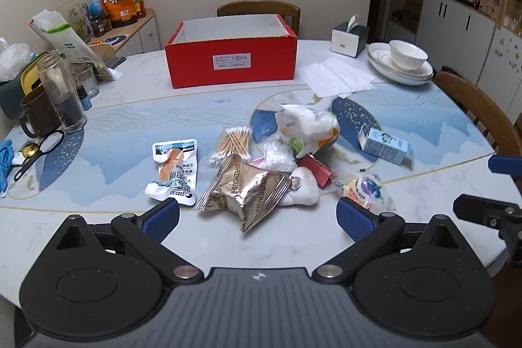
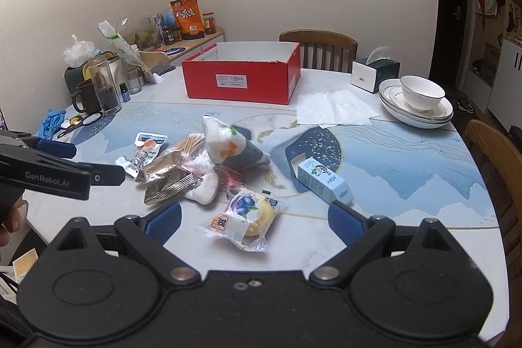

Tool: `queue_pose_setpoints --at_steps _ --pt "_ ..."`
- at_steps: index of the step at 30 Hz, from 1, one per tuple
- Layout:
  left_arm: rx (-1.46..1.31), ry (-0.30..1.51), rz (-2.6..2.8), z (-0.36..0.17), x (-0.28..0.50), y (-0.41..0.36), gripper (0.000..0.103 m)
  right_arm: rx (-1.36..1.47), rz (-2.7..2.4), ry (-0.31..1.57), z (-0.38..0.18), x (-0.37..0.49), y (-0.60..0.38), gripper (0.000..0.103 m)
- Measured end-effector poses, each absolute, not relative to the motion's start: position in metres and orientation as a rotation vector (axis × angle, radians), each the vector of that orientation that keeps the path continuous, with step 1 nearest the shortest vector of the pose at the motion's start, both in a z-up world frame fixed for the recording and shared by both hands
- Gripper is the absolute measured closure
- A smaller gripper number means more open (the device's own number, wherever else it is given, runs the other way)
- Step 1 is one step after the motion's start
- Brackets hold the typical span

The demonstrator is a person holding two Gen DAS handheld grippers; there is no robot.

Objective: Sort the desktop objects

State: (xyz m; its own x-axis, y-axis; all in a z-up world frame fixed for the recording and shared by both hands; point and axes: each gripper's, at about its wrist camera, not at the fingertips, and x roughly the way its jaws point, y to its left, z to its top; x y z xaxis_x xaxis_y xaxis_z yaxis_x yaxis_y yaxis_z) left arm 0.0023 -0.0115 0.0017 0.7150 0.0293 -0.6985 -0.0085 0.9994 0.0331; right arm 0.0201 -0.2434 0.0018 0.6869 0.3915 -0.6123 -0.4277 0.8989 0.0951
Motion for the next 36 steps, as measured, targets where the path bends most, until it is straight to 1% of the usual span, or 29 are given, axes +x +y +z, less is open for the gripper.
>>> queue_pose_setpoints --at_steps 23,29,36 --pt "0.018 0.761 0.005 0.004 0.001 -0.020 0.000 -0.048 0.503 0.662 0.002 0.024 -0.247 0.007" --pt "-0.029 0.761 0.037 0.004 0.003 -0.011 0.000 -0.041 0.524 0.668 0.000 0.029 -0.248 0.006" --pt "-0.010 0.759 0.093 -0.003 0.020 0.010 0.000 -0.036 0.545 0.704 -0.010 0.040 -0.238 0.007"
